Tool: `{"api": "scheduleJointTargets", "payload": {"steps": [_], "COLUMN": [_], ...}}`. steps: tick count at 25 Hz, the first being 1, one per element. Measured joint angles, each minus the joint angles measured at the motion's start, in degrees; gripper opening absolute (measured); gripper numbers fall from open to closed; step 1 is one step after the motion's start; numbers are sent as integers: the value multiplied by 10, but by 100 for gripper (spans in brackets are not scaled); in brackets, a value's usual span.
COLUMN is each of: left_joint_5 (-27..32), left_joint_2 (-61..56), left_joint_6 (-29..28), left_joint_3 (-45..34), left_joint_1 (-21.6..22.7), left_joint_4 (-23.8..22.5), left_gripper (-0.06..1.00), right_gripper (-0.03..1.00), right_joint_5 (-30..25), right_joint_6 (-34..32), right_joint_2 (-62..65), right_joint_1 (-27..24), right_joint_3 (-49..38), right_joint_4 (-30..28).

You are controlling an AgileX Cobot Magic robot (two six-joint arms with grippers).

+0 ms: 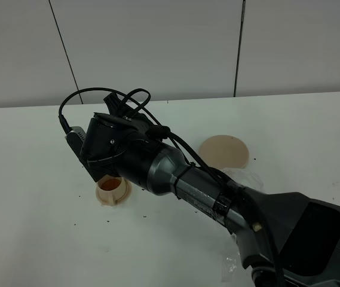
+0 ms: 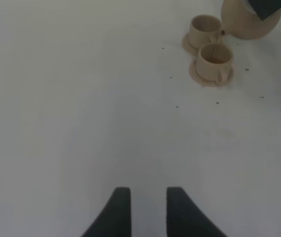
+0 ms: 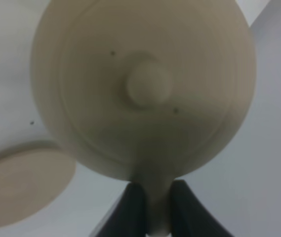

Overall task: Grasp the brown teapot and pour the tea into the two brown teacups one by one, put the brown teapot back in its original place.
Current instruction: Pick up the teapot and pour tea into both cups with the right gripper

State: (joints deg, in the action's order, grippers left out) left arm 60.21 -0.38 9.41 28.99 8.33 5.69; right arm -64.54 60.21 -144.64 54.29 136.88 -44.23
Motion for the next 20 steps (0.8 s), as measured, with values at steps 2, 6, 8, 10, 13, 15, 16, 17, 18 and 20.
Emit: {"api": "scheduleJointTargets", "payload": {"steps": [2, 6, 8, 10, 13, 15, 16, 17, 18, 20], "left_joint_5": [0, 0, 0, 0, 0, 0, 0, 0, 0, 0], "left_joint_2": [0, 0, 0, 0, 0, 0, 0, 0, 0, 0], "left_joint_6": [0, 0, 0, 0, 0, 0, 0, 0, 0, 0], "left_joint_3": [0, 0, 0, 0, 0, 0, 0, 0, 0, 0], "left_joint_1": [0, 0, 0, 0, 0, 0, 0, 0, 0, 0], "left_joint_4": [0, 0, 0, 0, 0, 0, 0, 0, 0, 0], "left_gripper": [25, 25, 25, 25, 25, 25, 25, 25, 25, 25], "right_gripper": [10, 10, 10, 10, 10, 10, 10, 10, 10, 10], "right_joint_5": [0, 0, 0, 0, -3, -9, -10, -11, -12, -13], "right_joint_6": [1, 4, 5, 8, 8, 8, 10, 12, 12, 13], "right_joint_2": [0, 0, 0, 0, 0, 0, 0, 0, 0, 0], "right_joint_1": [1, 6, 8, 9, 9, 10, 11, 11, 13, 14], "right_joint_3": [0, 0, 0, 0, 0, 0, 0, 0, 0, 0], "right_joint_4": [-5, -10, -10, -10, -10, -12, -15, -16, -17, -21]}}
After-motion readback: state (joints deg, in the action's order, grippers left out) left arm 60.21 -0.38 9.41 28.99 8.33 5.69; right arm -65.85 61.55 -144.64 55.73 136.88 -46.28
